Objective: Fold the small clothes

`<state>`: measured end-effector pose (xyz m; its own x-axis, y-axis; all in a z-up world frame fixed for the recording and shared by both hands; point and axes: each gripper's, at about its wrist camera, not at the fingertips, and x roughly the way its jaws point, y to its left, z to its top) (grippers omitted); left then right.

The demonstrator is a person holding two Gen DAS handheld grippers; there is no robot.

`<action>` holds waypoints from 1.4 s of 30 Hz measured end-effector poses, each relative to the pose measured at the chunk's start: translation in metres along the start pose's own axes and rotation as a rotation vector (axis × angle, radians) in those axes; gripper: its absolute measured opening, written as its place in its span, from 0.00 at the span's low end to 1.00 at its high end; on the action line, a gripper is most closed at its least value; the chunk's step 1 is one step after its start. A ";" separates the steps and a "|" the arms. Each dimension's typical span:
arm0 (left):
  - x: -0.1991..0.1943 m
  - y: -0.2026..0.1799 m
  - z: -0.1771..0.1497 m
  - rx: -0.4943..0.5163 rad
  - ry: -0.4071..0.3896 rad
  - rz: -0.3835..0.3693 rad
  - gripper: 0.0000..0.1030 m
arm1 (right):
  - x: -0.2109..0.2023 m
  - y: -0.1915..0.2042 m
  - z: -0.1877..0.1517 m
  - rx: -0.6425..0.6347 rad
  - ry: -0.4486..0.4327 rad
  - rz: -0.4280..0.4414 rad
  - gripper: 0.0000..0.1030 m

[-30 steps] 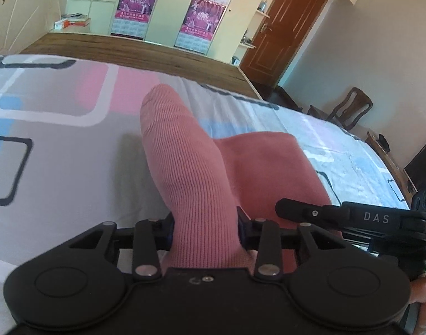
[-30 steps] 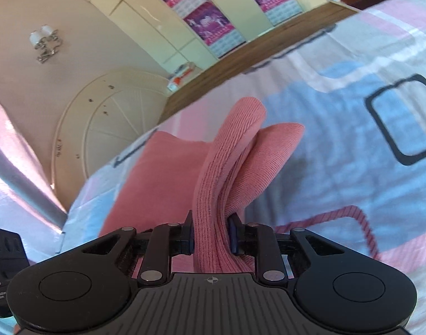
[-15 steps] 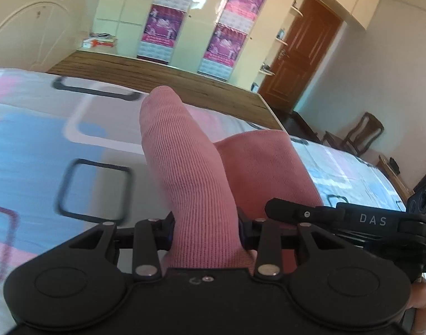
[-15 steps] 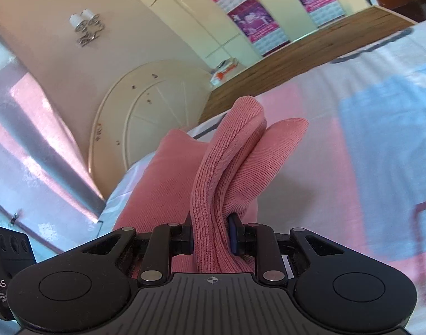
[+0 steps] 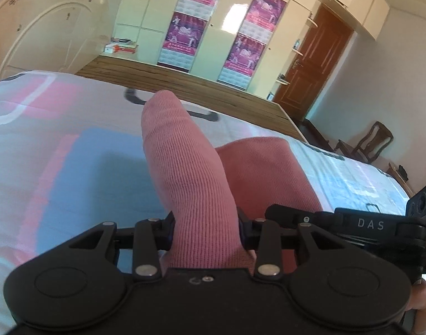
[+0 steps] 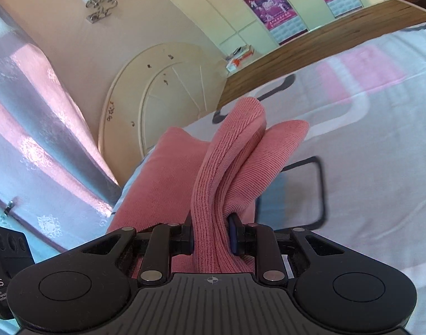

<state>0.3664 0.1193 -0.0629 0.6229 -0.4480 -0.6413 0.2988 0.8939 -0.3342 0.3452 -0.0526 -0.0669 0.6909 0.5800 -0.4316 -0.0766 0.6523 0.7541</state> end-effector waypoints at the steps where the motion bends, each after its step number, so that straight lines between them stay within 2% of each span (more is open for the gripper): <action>1: 0.002 0.011 0.002 -0.010 -0.005 0.004 0.35 | 0.008 0.003 -0.002 -0.005 0.005 -0.005 0.22; 5: 0.012 0.048 0.000 -0.033 -0.023 0.046 0.36 | 0.040 0.001 -0.005 -0.014 0.037 -0.037 0.22; 7: 0.022 0.069 -0.008 -0.042 -0.016 0.103 0.37 | 0.055 -0.008 -0.008 -0.016 0.052 -0.079 0.22; 8: 0.028 0.078 -0.013 -0.056 0.000 0.127 0.40 | 0.061 -0.015 -0.010 -0.011 0.060 -0.110 0.22; 10: 0.035 0.096 -0.029 -0.083 0.028 0.126 0.47 | 0.073 -0.034 -0.017 0.020 0.085 -0.163 0.22; 11: 0.034 0.097 -0.033 -0.075 0.014 0.126 0.52 | 0.076 -0.040 -0.020 0.030 0.096 -0.175 0.22; 16: 0.021 0.091 -0.022 -0.066 0.000 0.129 0.50 | 0.072 -0.049 -0.020 0.050 0.065 -0.219 0.22; 19: 0.009 0.088 -0.010 -0.088 -0.053 0.130 0.49 | 0.069 -0.029 -0.012 -0.041 0.036 -0.259 0.22; 22: 0.012 0.084 0.004 -0.047 -0.106 0.125 0.49 | 0.070 -0.016 0.000 -0.075 -0.021 -0.279 0.22; 25: 0.036 0.083 0.014 -0.005 -0.064 0.126 0.49 | 0.083 -0.012 0.007 -0.078 -0.034 -0.287 0.22; 29: 0.062 0.088 0.011 0.041 -0.042 0.184 0.50 | 0.108 -0.013 0.011 -0.107 -0.015 -0.346 0.22; 31: 0.067 0.092 0.008 0.049 -0.033 0.200 0.56 | 0.120 -0.021 0.012 -0.119 0.007 -0.413 0.22; 32: 0.068 0.093 0.007 0.042 -0.030 0.201 0.57 | 0.125 -0.028 0.012 -0.106 0.020 -0.415 0.22; 36: 0.052 0.091 0.007 0.030 -0.033 0.196 0.55 | 0.119 -0.022 0.011 -0.132 0.004 -0.418 0.22; 42: 0.019 0.078 -0.005 0.025 0.009 0.213 0.56 | 0.062 0.015 -0.016 -0.221 -0.038 -0.362 0.22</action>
<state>0.3976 0.1810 -0.1046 0.6676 -0.2491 -0.7016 0.1789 0.9684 -0.1737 0.3750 0.0004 -0.0903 0.7269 0.2789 -0.6275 0.0263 0.9018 0.4313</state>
